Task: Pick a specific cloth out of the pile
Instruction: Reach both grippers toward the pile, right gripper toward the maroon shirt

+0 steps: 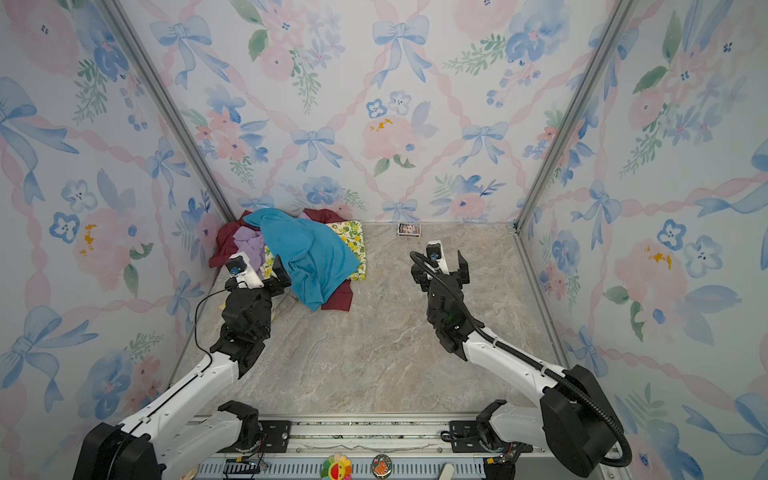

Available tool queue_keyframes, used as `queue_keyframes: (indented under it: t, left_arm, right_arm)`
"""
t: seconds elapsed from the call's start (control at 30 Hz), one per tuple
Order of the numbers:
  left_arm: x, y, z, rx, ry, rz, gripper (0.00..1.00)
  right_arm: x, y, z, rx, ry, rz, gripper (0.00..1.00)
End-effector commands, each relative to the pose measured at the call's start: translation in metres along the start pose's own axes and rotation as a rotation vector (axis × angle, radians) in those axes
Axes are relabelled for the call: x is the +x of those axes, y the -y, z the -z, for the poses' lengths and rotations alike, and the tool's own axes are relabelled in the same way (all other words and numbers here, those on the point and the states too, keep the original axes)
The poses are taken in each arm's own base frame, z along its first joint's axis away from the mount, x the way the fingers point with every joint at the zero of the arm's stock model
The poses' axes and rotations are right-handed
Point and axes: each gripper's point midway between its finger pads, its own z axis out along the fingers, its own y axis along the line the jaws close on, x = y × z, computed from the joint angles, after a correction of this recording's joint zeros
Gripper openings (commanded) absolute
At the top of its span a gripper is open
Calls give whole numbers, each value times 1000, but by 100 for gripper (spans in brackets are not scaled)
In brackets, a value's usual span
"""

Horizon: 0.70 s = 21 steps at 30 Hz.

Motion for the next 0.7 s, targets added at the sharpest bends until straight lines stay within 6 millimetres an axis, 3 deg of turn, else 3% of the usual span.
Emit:
queue_keyframes:
  t: [0.0, 0.13, 0.3, 0.37, 0.5, 0.67]
  left_arm:
    - [-6, -2, 0, -25, -7, 25, 98]
    - [-4, 1, -3, -22, -38, 34, 98]
    - [-18, 8, -2, -12, -92, 39, 98]
    - [-24, 14, -6, -9, -121, 26, 98]
    - [-11, 16, -12, 11, -228, 18, 97]
    - [4, -8, -13, 15, -357, 70, 95]
  right_arm:
    - [-4, -5, 11, -8, -59, -44, 97]
    - [-16, -21, 23, -64, -62, -133, 97]
    - [-23, -52, 38, -147, -104, -237, 97]
    - [-26, -72, 44, -201, -111, -255, 97]
    - [-28, -113, 49, -298, -157, -273, 97]
    - [-33, -165, 57, -427, -197, -287, 98]
